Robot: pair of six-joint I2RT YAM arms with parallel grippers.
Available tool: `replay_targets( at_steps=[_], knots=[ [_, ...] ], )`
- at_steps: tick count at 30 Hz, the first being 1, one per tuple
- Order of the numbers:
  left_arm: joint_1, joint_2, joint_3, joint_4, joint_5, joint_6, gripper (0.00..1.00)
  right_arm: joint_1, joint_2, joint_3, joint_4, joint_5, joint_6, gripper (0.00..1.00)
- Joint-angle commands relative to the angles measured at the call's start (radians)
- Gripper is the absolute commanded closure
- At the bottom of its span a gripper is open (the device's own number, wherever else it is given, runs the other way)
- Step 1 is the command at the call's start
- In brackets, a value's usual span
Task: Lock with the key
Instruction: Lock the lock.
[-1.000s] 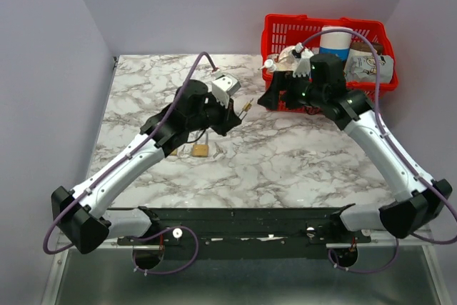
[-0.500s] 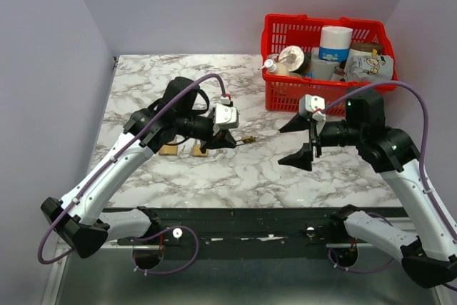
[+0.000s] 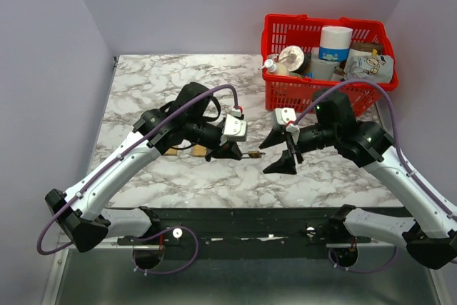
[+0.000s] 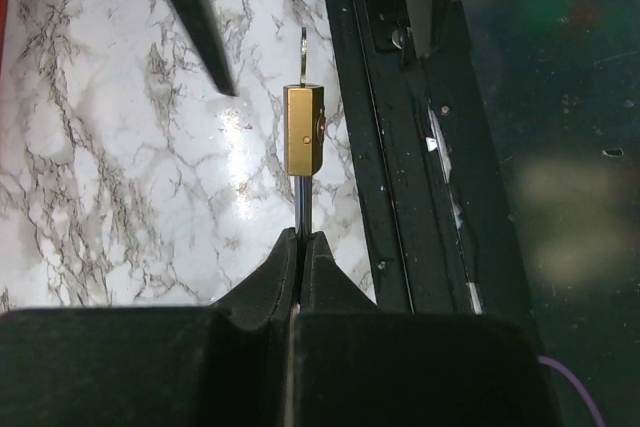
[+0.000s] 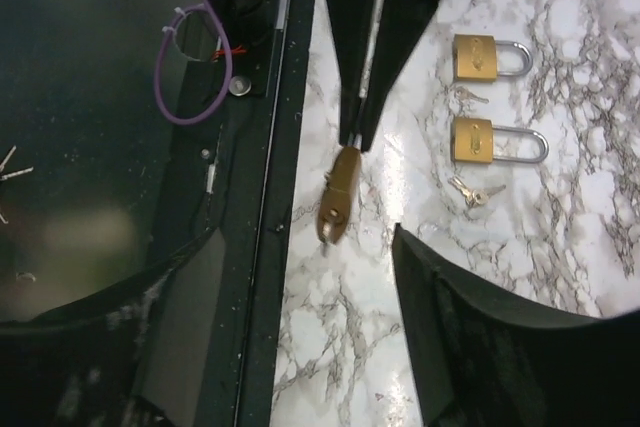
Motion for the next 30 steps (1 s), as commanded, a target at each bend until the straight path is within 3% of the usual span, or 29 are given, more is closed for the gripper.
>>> replay_targets(
  at_steps=[1,8,15,18,22,25,27,29,30],
  knots=[
    [-0.006,0.01,0.037,0.041,0.005,-0.038,1.0,0.07,-0.016,-0.006,0.056,0.081,-0.022,0.31],
    [-0.006,0.011,0.037,0.047,0.002,-0.048,1.0,0.088,0.009,-0.005,0.093,0.141,0.015,0.48],
    [-0.009,0.014,0.046,0.052,0.001,-0.053,1.0,0.098,0.05,0.015,0.079,0.175,0.021,0.5],
    [-0.009,0.016,0.048,0.05,-0.004,-0.053,1.0,0.099,0.053,0.017,0.084,0.175,0.026,0.56],
    [-0.01,0.016,0.043,0.05,-0.011,-0.05,1.0,0.099,0.058,0.015,0.088,0.172,0.03,0.71],
    [-0.012,0.014,0.042,0.046,-0.027,-0.048,1.0,0.101,0.063,0.026,0.073,0.161,0.032,0.71],
    [-0.012,0.014,0.04,0.05,-0.041,-0.051,1.0,0.101,0.067,0.029,0.07,0.159,0.033,0.79],
    [-0.012,0.013,0.04,0.056,-0.05,-0.061,1.0,0.101,0.069,0.026,0.075,0.162,0.044,0.99],
    [-0.012,0.008,0.032,0.066,-0.053,-0.074,0.96,0.101,0.07,0.024,0.079,0.165,0.053,0.99]
  ],
)
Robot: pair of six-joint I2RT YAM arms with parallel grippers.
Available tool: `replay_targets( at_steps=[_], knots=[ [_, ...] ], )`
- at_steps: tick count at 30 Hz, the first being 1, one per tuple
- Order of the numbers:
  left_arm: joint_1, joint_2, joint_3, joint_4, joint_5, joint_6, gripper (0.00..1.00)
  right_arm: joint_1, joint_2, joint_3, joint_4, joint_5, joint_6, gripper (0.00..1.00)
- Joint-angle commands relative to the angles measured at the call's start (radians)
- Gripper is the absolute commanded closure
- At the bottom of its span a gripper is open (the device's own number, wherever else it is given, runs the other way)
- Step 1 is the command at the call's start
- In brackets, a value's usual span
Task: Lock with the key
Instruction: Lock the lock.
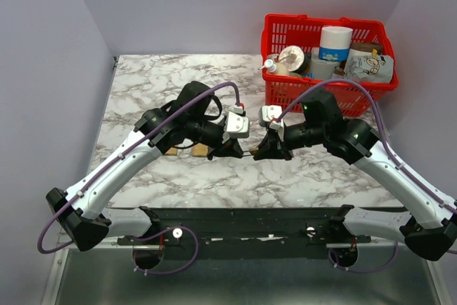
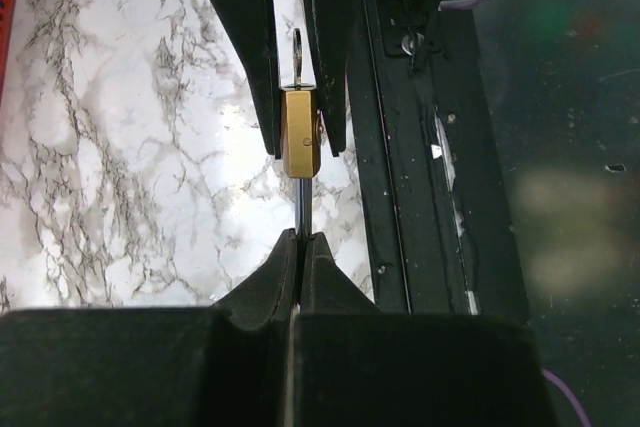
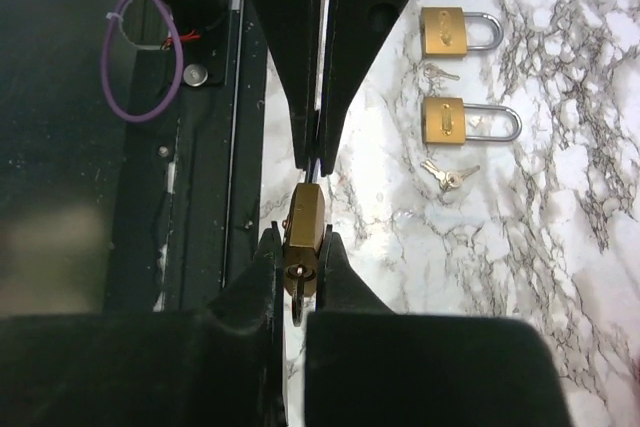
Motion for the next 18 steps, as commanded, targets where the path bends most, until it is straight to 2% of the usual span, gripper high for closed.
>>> replay_targets(
  at_steps=[1,2,3,5,9,12,18],
  knots=[
    [-0.006,-0.013,0.017,0.057,-0.034,-0.023,0.86,0.008,0.012,0.028,0.012,-0.005,0.04,0.99],
    [-0.006,-0.021,0.011,0.06,-0.036,-0.037,0.62,0.008,0.01,0.02,0.018,-0.01,0.051,0.99],
    [-0.006,-0.042,-0.006,0.066,-0.043,-0.039,0.52,0.008,0.004,0.017,0.03,-0.011,0.061,0.99],
    [-0.002,-0.07,-0.025,0.068,-0.059,-0.031,0.39,0.005,-0.008,-0.003,0.055,0.01,0.108,0.99],
    [0.066,-0.151,-0.083,0.077,0.002,-0.043,0.33,-0.018,-0.099,-0.077,0.151,-0.017,0.148,0.99],
    [0.101,-0.21,-0.139,0.137,0.062,-0.121,0.33,-0.032,-0.165,-0.154,0.32,-0.045,0.212,0.99],
    [0.132,-0.303,-0.261,0.351,0.122,-0.299,0.35,-0.032,-0.248,-0.219,0.49,-0.112,0.329,0.99]
  ],
)
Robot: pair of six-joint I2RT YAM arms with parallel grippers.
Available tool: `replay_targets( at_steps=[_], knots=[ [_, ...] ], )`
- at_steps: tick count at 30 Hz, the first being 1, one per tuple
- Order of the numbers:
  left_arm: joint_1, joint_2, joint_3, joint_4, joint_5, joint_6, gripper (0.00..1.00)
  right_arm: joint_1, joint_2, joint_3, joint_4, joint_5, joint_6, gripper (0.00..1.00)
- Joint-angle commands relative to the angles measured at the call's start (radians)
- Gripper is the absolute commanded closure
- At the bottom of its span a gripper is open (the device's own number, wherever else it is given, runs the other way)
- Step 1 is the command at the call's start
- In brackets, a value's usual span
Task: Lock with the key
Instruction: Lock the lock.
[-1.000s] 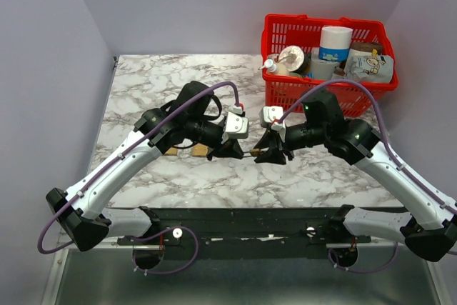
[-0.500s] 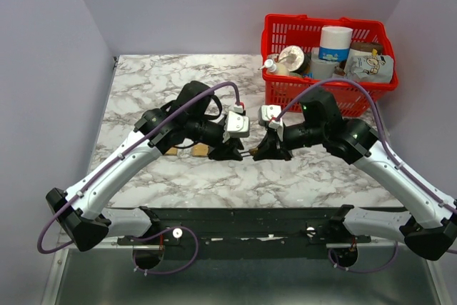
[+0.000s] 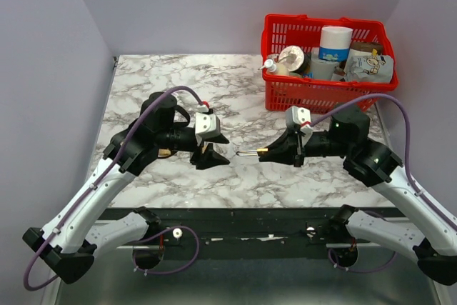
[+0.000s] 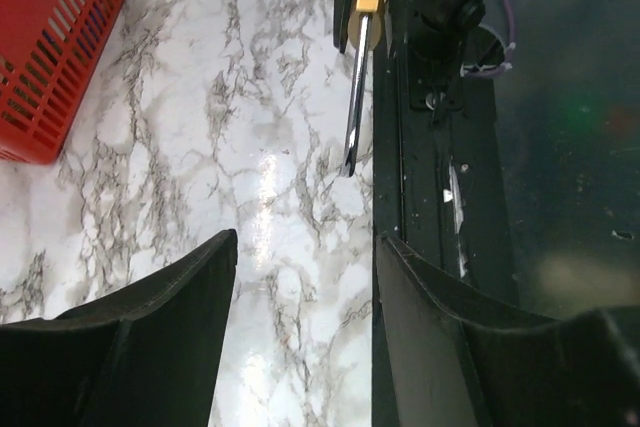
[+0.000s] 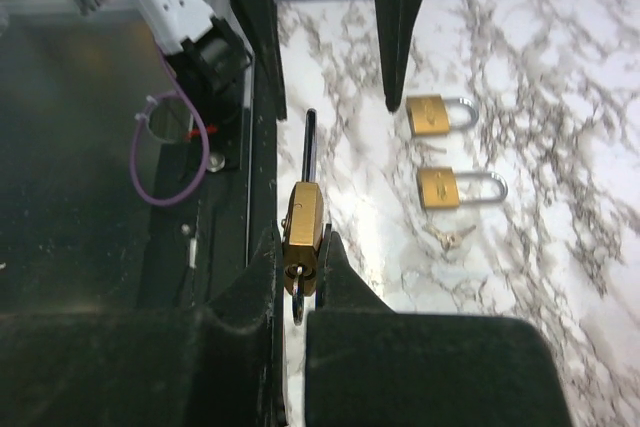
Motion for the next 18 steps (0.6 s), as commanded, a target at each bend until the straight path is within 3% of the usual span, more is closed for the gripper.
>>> replay_targets(
  at_steps=[1,6,16,18],
  knots=[
    [0.007,-0.062,-0.094,0.248,0.088,-0.156,0.35,-0.001,-0.034,-0.034,0.224,-0.078,0.122,0.99],
    [-0.005,-0.067,-0.095,0.357,0.083,-0.277,0.4,-0.001,-0.014,-0.028,0.252,-0.123,0.144,0.99],
    [-0.055,-0.065,-0.071,0.353,0.02,-0.282,0.54,-0.001,-0.003,-0.022,0.238,-0.103,0.13,0.99],
    [-0.059,-0.058,-0.065,0.351,0.022,-0.285,0.62,-0.001,-0.002,-0.022,0.237,-0.101,0.127,0.99]
  ],
)
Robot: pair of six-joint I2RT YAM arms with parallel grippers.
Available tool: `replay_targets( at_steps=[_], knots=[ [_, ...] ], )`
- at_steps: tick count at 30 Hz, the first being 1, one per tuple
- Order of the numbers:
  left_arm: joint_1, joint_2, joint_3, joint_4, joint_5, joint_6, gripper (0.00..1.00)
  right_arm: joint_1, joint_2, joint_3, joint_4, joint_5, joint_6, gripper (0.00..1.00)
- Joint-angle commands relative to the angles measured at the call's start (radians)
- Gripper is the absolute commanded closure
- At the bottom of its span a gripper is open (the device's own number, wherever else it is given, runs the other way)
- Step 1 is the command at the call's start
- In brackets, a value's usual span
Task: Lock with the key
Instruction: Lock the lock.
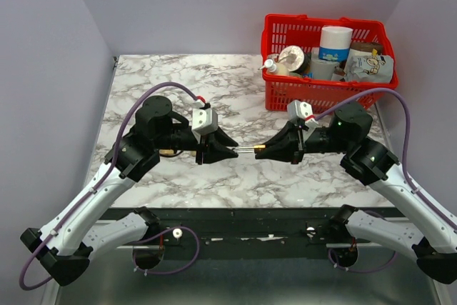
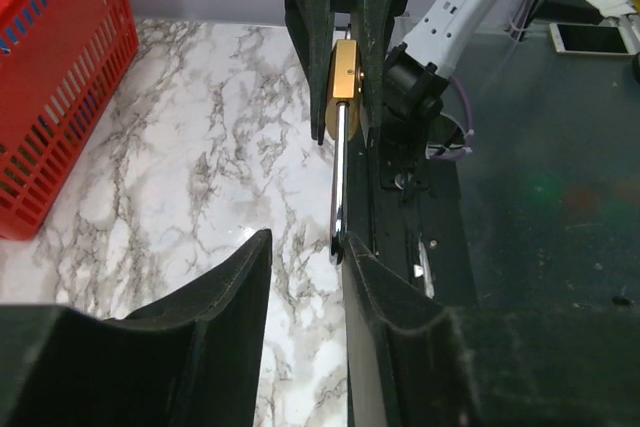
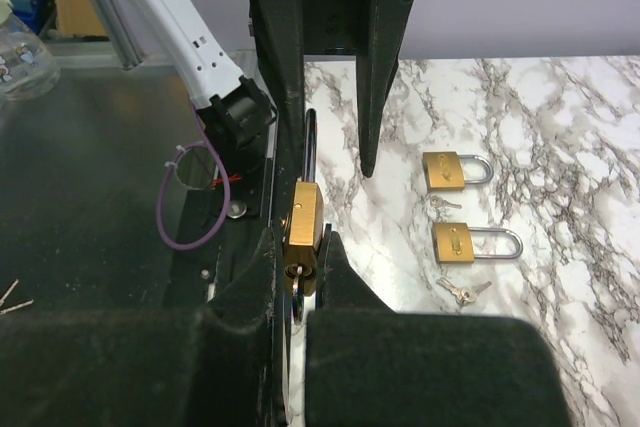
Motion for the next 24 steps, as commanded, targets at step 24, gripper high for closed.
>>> replay_targets(
  at_steps=[24],
  knots=[
    [-0.062,0.06,0.025,0.155,0.018,-0.197,1.0,0.001,0.036,-0.015,0.085,0.012,-0.016,0.99]
  ],
)
